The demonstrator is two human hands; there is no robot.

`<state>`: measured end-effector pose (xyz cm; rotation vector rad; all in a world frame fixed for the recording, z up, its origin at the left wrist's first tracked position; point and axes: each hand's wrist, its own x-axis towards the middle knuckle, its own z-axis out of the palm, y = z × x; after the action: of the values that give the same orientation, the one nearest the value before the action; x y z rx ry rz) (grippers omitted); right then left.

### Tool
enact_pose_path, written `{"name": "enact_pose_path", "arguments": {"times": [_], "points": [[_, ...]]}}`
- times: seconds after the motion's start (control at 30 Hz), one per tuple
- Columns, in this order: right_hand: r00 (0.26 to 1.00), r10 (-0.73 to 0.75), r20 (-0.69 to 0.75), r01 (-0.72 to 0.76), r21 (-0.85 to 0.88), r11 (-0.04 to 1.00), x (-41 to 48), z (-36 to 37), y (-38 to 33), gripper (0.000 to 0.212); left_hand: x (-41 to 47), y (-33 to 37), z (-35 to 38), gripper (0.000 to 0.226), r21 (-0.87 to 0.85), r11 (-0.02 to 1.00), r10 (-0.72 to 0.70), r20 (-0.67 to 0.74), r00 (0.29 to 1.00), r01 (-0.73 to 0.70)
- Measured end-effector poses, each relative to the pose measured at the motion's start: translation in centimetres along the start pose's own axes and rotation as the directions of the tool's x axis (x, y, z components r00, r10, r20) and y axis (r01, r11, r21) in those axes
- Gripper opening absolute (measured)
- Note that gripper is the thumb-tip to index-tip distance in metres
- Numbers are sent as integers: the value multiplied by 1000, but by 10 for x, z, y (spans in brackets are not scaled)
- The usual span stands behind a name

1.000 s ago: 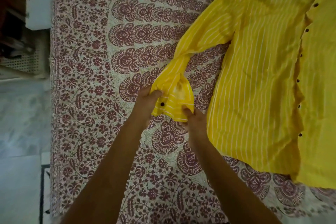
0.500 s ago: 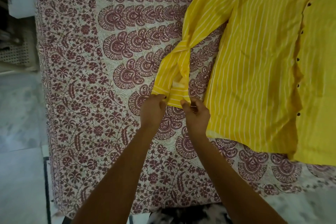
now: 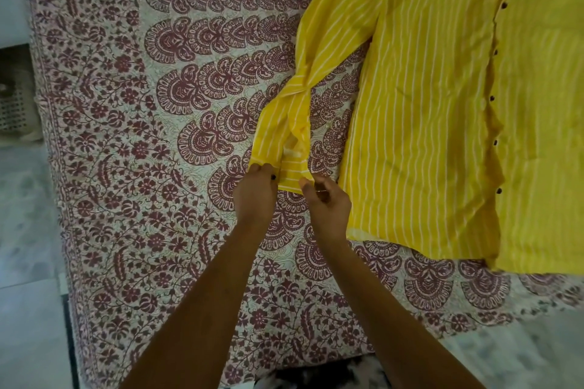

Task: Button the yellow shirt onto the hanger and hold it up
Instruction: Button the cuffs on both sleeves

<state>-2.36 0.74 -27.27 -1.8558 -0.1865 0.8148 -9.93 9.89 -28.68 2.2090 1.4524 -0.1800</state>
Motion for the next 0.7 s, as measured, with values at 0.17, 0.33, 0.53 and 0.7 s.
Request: {"name": "enact_pose_path", "arguments": {"times": [0.17, 0.33, 0.53, 0.7], "points": [[1000, -13, -13, 13, 29, 999, 0, -2, 0, 7, 10, -2, -4, 16, -144, 988, -49, 58, 997, 57], [1000, 11, 15, -12, 27, 1000, 1, -1, 4, 9, 6, 3, -14, 7, -402, 913, -49, 49, 998, 65], [996, 88, 35, -88, 2, 996, 3, 4, 12, 18, -17, 19, -11, 3, -561, 828, 7, -18, 1000, -16], [992, 123, 33, -125, 57, 991, 0, 3, 10, 17, -26, 20, -7, 7, -575, 817, 13, -58, 998, -44]]}}
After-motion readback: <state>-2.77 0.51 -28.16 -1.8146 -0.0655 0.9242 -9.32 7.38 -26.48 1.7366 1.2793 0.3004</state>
